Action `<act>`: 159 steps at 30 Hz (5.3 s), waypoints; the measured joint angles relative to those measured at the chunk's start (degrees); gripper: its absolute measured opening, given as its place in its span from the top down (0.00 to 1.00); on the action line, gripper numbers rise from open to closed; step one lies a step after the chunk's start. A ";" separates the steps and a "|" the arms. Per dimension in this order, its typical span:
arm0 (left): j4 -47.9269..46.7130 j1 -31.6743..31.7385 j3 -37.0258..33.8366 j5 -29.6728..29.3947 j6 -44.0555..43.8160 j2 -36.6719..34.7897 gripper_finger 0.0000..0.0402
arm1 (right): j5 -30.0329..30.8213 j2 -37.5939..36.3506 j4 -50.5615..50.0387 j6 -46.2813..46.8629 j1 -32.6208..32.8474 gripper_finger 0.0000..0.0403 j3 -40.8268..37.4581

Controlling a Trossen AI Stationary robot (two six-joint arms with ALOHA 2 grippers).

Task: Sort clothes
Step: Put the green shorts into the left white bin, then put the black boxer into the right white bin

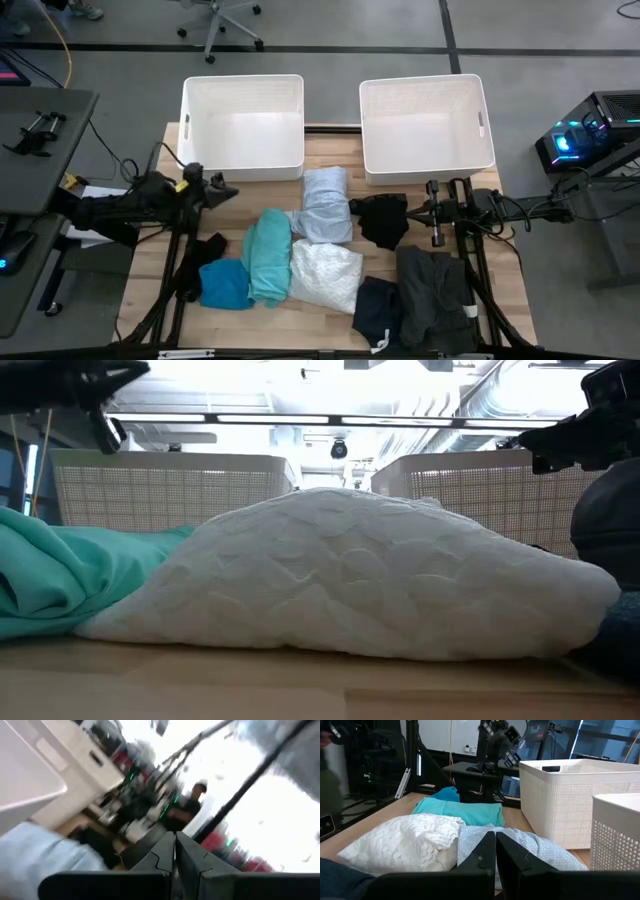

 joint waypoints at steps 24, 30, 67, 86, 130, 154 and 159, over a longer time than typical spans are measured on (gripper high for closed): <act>-17.30 -6.14 37.62 -1.58 25.16 41.72 0.98 | -0.01 0.00 -0.85 0.00 0.00 1.00 0.01; -10.18 -6.72 37.76 3.11 19.51 50.34 0.98 | -0.01 0.00 -0.85 0.01 0.00 1.00 0.01; -53.80 -23.57 45.40 -3.74 -59.74 84.89 0.54 | 0.00 0.00 -1.20 0.02 0.00 1.00 0.01; -31.64 -19.53 33.27 -7.89 -56.42 92.23 0.55 | 0.01 0.00 -1.20 0.00 0.00 1.00 -0.01; -62.72 30.77 64.74 -25.30 21.84 69.30 0.87 | -0.01 0.00 -1.22 0.02 0.00 1.00 -0.01; -56.08 32.40 64.83 -7.58 17.96 67.18 0.47 | -0.01 0.00 -1.22 0.01 0.00 1.00 0.00; -47.73 27.21 64.89 -7.42 16.33 62.99 0.49 | -0.01 0.00 -1.22 0.00 0.00 1.00 -0.01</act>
